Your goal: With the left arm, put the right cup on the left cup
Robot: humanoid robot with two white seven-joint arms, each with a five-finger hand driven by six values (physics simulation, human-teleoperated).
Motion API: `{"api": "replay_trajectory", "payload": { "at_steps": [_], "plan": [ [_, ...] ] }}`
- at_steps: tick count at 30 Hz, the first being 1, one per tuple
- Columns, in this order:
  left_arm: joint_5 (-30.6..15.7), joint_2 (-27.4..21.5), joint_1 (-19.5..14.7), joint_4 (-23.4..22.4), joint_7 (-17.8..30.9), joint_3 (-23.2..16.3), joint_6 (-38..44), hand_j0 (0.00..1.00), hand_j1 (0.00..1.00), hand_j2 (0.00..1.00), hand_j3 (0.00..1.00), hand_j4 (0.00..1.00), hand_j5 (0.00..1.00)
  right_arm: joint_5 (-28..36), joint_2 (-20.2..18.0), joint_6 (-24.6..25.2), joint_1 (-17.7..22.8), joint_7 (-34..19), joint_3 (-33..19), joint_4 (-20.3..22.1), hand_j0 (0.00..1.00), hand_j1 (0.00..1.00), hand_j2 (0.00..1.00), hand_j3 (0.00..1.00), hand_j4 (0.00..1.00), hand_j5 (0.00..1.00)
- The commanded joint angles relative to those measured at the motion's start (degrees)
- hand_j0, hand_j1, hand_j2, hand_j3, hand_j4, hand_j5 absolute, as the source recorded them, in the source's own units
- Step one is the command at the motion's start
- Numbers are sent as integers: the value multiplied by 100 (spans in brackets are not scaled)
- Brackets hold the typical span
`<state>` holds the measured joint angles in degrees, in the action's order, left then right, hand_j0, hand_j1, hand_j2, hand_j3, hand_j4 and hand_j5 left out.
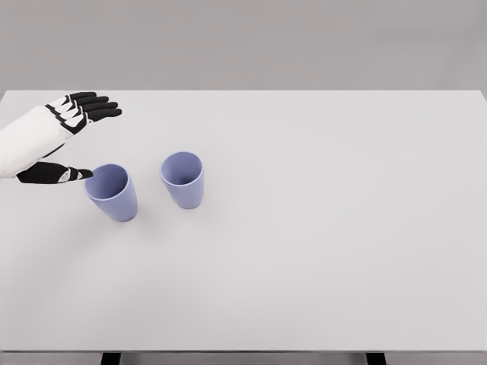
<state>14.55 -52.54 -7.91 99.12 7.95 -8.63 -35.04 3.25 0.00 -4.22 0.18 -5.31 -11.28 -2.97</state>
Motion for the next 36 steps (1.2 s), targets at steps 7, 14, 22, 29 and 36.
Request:
{"api": "replay_trajectory", "payload": {
  "at_steps": [7,14,22,29,36],
  "plan": [
    [-31,-2,0,2,5,1,4,100,100,100,100,100,100,0,0,0,0,-5,3,-10,100,100,100,100,100,100],
    [390,332,-202,90,-4,-8,4,100,100,100,100,100,100,0,0,0,0,-5,-6,-10,100,100,100,100,100,100],
    [-777,-10,-1134,99,2705,1,4,99,99,99,99,99,99,0,0,0,0,-5,-6,-10,100,100,100,100,100,100],
    [-1096,236,-2276,143,2705,-473,2035,100,100,100,100,100,100,0,0,0,0,-5,-6,-10,100,100,100,100,100,100],
    [-1525,-19,-3725,81,2705,-3390,2247,100,100,100,100,100,100,0,0,0,0,-5,-6,-10,100,100,100,100,100,100]
  ]
}}
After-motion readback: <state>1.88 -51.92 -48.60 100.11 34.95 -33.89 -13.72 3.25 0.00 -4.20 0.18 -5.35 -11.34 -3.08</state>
